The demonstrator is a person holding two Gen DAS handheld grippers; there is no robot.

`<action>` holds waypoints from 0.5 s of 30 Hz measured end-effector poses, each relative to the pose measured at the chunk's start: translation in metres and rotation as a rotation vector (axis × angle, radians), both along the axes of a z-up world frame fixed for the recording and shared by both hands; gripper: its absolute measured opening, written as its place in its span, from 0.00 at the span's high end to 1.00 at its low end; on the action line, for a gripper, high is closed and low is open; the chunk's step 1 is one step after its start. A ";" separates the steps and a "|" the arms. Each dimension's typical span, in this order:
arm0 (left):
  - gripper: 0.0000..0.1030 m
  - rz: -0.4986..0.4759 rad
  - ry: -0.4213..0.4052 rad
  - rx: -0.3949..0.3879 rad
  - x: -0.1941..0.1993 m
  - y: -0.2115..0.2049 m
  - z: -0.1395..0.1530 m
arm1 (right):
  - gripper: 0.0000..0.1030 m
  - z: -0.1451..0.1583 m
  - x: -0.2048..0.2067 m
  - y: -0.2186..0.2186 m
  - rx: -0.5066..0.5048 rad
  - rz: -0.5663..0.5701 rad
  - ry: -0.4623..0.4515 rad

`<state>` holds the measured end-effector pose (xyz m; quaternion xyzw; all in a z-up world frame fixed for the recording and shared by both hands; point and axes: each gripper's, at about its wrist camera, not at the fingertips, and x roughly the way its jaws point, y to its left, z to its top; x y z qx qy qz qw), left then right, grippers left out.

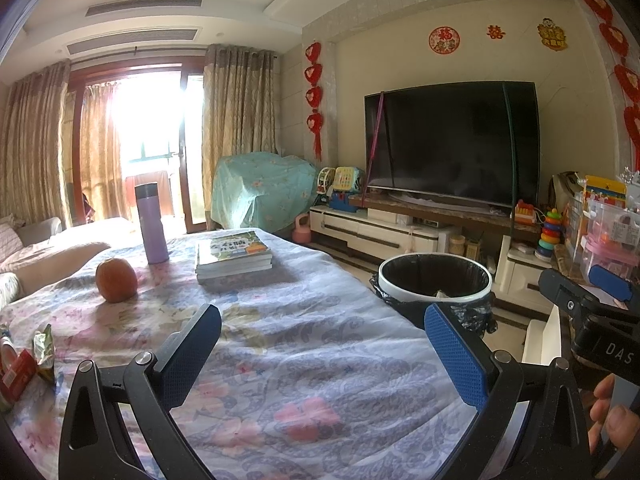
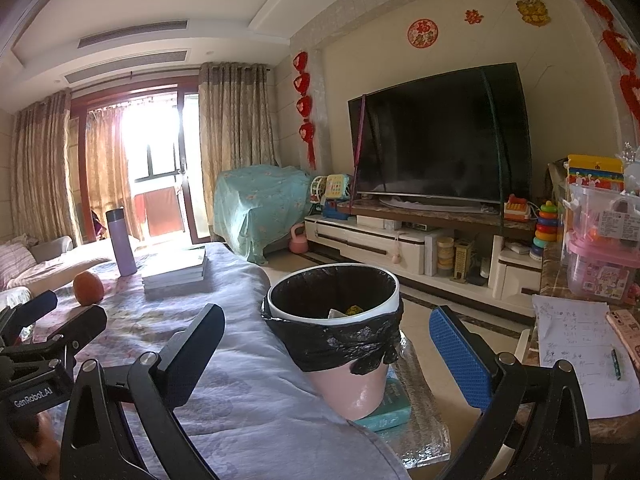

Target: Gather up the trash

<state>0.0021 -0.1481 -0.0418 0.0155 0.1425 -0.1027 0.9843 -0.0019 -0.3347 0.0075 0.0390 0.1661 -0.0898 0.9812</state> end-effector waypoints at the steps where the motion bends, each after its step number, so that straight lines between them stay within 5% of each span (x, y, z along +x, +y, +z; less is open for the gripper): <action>1: 0.01 0.000 0.001 0.000 0.000 0.002 -0.001 | 0.00 0.000 0.001 0.001 0.001 0.001 0.001; 15: 0.01 -0.015 0.016 -0.004 0.004 0.008 -0.002 | 0.00 -0.003 0.001 0.000 0.009 0.011 0.014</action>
